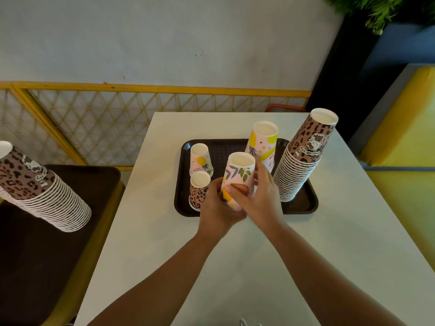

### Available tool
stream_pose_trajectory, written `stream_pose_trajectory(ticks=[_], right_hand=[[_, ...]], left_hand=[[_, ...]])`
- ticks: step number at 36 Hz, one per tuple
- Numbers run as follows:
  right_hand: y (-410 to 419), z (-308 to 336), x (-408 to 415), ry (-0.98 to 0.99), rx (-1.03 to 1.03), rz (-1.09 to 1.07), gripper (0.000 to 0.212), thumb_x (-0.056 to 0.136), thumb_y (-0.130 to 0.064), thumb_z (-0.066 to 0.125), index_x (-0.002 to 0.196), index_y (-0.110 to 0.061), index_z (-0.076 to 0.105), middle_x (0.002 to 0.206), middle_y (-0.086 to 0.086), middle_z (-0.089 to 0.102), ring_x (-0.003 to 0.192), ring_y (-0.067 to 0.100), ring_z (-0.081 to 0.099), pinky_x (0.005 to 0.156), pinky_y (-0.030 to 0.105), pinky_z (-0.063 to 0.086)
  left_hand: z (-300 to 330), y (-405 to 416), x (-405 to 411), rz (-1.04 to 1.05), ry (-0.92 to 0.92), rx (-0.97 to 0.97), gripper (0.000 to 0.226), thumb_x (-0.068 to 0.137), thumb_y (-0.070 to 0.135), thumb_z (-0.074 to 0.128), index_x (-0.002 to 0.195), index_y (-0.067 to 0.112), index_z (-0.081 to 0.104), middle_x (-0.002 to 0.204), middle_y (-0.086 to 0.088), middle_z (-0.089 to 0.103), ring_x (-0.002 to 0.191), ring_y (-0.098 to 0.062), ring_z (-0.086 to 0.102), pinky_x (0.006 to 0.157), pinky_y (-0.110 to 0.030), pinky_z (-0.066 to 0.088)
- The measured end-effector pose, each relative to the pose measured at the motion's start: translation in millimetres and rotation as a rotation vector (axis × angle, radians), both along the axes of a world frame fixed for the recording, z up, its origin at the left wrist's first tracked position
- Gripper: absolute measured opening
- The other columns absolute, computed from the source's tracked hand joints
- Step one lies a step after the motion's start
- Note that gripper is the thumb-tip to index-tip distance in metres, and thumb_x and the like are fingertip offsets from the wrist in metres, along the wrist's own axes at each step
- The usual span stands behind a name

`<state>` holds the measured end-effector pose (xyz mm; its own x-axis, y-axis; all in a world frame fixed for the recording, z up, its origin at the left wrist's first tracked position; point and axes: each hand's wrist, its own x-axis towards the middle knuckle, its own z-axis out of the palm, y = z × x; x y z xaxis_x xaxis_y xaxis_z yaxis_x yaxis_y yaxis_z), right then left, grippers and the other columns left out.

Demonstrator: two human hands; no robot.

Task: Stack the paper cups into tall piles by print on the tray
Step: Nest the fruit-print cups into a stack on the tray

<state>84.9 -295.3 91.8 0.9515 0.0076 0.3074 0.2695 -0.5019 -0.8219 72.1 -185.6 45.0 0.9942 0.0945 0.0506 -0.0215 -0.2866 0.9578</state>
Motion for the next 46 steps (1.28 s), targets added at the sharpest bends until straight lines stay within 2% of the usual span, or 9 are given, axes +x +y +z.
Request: stream_pose_trajectory(ticks=[2, 9, 14, 20, 26, 28, 37, 40, 46], right_hand=[[-0.8, 0.3, 1.5, 0.011, -0.008, 0.001, 0.076, 0.072, -0.030, 0.077, 0.135, -0.015, 0.039, 0.119, -0.005, 0.056, 0.109, 0.009, 0.054, 0.083, 0.016, 0.045], [-3.6, 5.4, 10.7, -0.018, -0.020, -0.036, 0.065, 0.074, -0.031, 0.075, 0.128, -0.008, 0.046, 0.108, -0.007, 0.060, 0.097, 0.005, 0.058, 0.073, 0.010, 0.046], [-5.9, 20.1, 16.8, -0.068, 0.030, -0.060, 0.057, 0.072, -0.031, 0.076, 0.120, -0.010, 0.052, 0.091, -0.015, 0.062, 0.083, 0.000, 0.062, 0.070, 0.017, 0.054], [-10.1, 77.9, 32.5, -0.219, 0.186, -0.098, 0.055, 0.067, -0.048, 0.065, 0.109, -0.016, 0.053, 0.100, -0.002, 0.066, 0.089, 0.011, 0.065, 0.071, 0.034, 0.057], [-20.6, 122.5, 61.0, -0.444, 0.250, -0.224, 0.055, 0.074, -0.041, 0.068, 0.113, -0.005, 0.050, 0.106, 0.004, 0.063, 0.096, 0.015, 0.063, 0.078, 0.036, 0.055], [-22.6, 120.3, 71.7, -0.434, 0.221, -0.235, 0.063, 0.073, -0.043, 0.067, 0.118, -0.003, 0.049, 0.109, 0.005, 0.062, 0.099, 0.016, 0.061, 0.081, 0.037, 0.053], [-30.8, 65.3, 79.2, -0.203, -0.009, -0.199, 0.067, 0.076, -0.035, 0.073, 0.128, -0.005, 0.045, 0.116, 0.008, 0.058, 0.104, 0.019, 0.056, 0.075, 0.019, 0.041], [-31.0, 58.3, 73.8, -0.160, -0.063, -0.159, 0.070, 0.079, -0.037, 0.070, 0.135, -0.010, 0.038, 0.127, 0.007, 0.051, 0.112, 0.012, 0.049, 0.075, 0.010, 0.034], [-29.7, 83.6, 62.2, -0.243, 0.020, -0.070, 0.085, 0.076, -0.058, 0.060, 0.142, -0.016, 0.029, 0.143, 0.001, 0.039, 0.128, 0.007, 0.037, 0.092, 0.014, 0.031]], left_hand=[[0.6, -0.7, 0.9, -0.016, 0.018, -0.020, 0.086, 0.054, 0.030, 0.086, 0.128, 0.025, 0.042, 0.113, 0.024, 0.056, 0.105, 0.004, 0.057, 0.085, -0.028, 0.055], [-0.6, 0.8, 0.1, -0.079, 0.011, 0.040, 0.094, 0.057, 0.018, 0.088, 0.134, 0.019, 0.035, 0.116, 0.018, 0.052, 0.102, 0.018, 0.049, 0.083, -0.002, 0.043], [1.5, 1.5, -2.3, -0.055, 0.003, 0.039, 0.089, 0.058, 0.015, 0.087, 0.132, 0.016, 0.038, 0.120, 0.009, 0.057, 0.105, 0.002, 0.054, 0.082, -0.002, 0.043], [2.9, 1.3, -3.7, -0.029, 0.002, 0.082, 0.076, 0.057, 0.019, 0.088, 0.121, 0.015, 0.046, 0.114, 0.004, 0.060, 0.106, -0.007, 0.056, 0.081, -0.012, 0.048], [10.3, -0.7, -2.8, 0.007, -0.008, 0.124, 0.077, 0.063, 0.024, 0.085, 0.126, 0.018, 0.041, 0.110, 0.018, 0.049, 0.097, 0.011, 0.048, 0.068, 0.001, 0.042], [14.6, -0.8, -2.5, 0.032, -0.022, 0.120, 0.076, 0.064, 0.024, 0.084, 0.126, 0.021, 0.039, 0.108, 0.021, 0.045, 0.096, 0.016, 0.045, 0.068, 0.001, 0.042], [51.0, 5.7, 11.5, 0.113, -0.100, 0.083, 0.084, 0.063, 0.023, 0.084, 0.131, 0.018, 0.036, 0.122, 0.005, 0.053, 0.112, -0.010, 0.050, 0.090, -0.026, 0.050], [65.6, 6.2, 20.6, 0.130, -0.128, 0.059, 0.080, 0.062, 0.022, 0.085, 0.127, 0.017, 0.040, 0.117, 0.007, 0.054, 0.109, -0.010, 0.052, 0.085, -0.020, 0.048], [102.2, -3.7, 39.3, 0.094, -0.252, 0.078, 0.076, 0.064, 0.019, 0.084, 0.126, 0.009, 0.041, 0.110, 0.008, 0.053, 0.099, -0.006, 0.051, 0.069, 0.002, 0.042]])
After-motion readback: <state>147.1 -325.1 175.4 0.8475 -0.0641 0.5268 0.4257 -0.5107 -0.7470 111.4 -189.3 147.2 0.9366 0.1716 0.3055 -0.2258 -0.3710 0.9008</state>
